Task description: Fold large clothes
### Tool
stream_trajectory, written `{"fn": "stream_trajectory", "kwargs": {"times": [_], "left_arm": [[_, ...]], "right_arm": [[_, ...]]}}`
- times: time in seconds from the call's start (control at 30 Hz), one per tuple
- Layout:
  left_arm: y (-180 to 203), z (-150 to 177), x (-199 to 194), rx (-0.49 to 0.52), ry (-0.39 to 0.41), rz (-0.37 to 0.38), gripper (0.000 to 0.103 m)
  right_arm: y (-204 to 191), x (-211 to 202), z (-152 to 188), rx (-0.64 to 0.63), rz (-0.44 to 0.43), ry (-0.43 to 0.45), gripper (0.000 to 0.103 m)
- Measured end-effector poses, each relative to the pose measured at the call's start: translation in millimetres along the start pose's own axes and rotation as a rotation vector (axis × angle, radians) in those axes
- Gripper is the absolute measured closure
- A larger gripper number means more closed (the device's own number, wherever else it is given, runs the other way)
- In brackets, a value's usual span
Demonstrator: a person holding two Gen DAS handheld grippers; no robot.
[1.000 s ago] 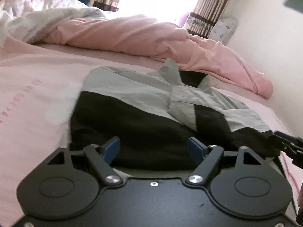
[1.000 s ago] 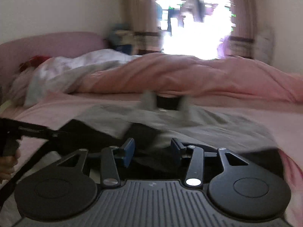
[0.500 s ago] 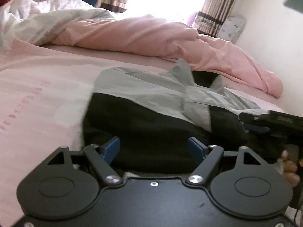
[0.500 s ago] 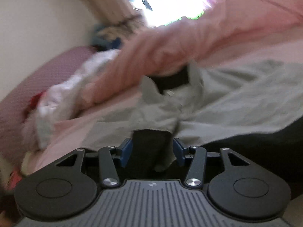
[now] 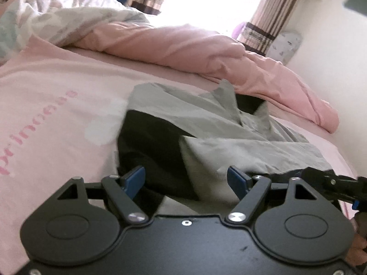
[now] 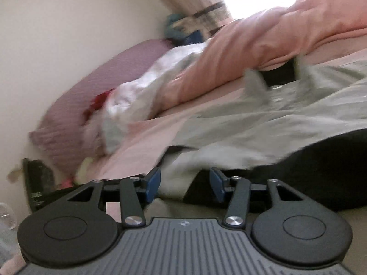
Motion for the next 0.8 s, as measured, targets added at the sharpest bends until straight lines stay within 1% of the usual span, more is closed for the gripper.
{"fn": "stream_trajectory", "kwargs": {"times": [0.07, 0.13, 0.23, 0.3, 0.33, 0.4, 0.43, 0.47, 0.5, 0.53, 0.57, 0.6, 0.67, 0.7, 0.73, 0.77, 0.8], "left_arm": [[1, 3, 3, -0.040, -0.010, 0.026, 0.024], [0, 7, 8, -0.085, -0.023, 0.049, 0.025], [3, 12, 17, -0.122, -0.041, 0.087, 0.027], [8, 14, 26, -0.137, -0.066, 0.107, 0.032], [10, 16, 31, -0.150, -0.083, 0.108, 0.034], [14, 20, 43, -0.176, -0.110, 0.125, 0.042], [15, 22, 50, -0.191, -0.132, 0.131, 0.042], [14, 26, 58, -0.206, -0.158, 0.115, 0.043], [12, 28, 64, -0.212, -0.166, 0.100, 0.047], [12, 28, 68, -0.208, -0.163, 0.092, 0.052], [15, 25, 70, -0.188, -0.151, 0.098, 0.088], [19, 20, 69, -0.171, -0.141, 0.124, 0.094], [27, 2, 57, -0.134, -0.064, 0.145, 0.095], [31, -12, 46, -0.090, -0.007, 0.154, 0.095], [33, -22, 38, -0.059, 0.029, 0.153, 0.095], [33, -30, 31, -0.028, 0.047, 0.135, 0.095], [31, -34, 29, -0.003, 0.049, 0.127, 0.095]], "right_arm": [[18, -8, -8, 0.038, 0.023, 0.009, 0.044], [46, -22, -9, 0.088, 0.069, 0.022, 0.044], [92, -44, -7, 0.130, 0.167, 0.050, 0.044], [125, -58, -5, 0.165, 0.248, 0.067, 0.044], [138, -62, -2, 0.183, 0.273, 0.072, 0.044], [163, -72, -1, 0.232, 0.314, 0.084, 0.044], [173, -74, -1, 0.249, 0.325, 0.088, 0.044], [184, -77, 0, 0.268, 0.346, 0.098, 0.044], [192, -77, 1, 0.283, 0.362, 0.102, 0.044], [199, -76, 2, 0.301, 0.375, 0.099, 0.043], [203, -75, 3, 0.310, 0.379, 0.094, 0.043], [206, -73, 3, 0.318, 0.381, 0.093, 0.043], [204, -73, -1, 0.313, 0.378, 0.111, 0.043], [201, -73, -5, 0.305, 0.374, 0.129, 0.043], [198, -73, -9, 0.301, 0.375, 0.145, 0.043], [197, -73, -12, 0.297, 0.375, 0.163, 0.043], [195, -72, -17, 0.282, 0.379, 0.190, 0.043]]}}
Point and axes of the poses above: each gripper's, at about its wrist camera, not at the fingertips, and x roughly the way its jaws point, y to its right, z to its underside, the point moved 9 cm from there along x, roughly the way its jaws point, and after that the axes turned 15 degrees about z, right-handed, at the moved point
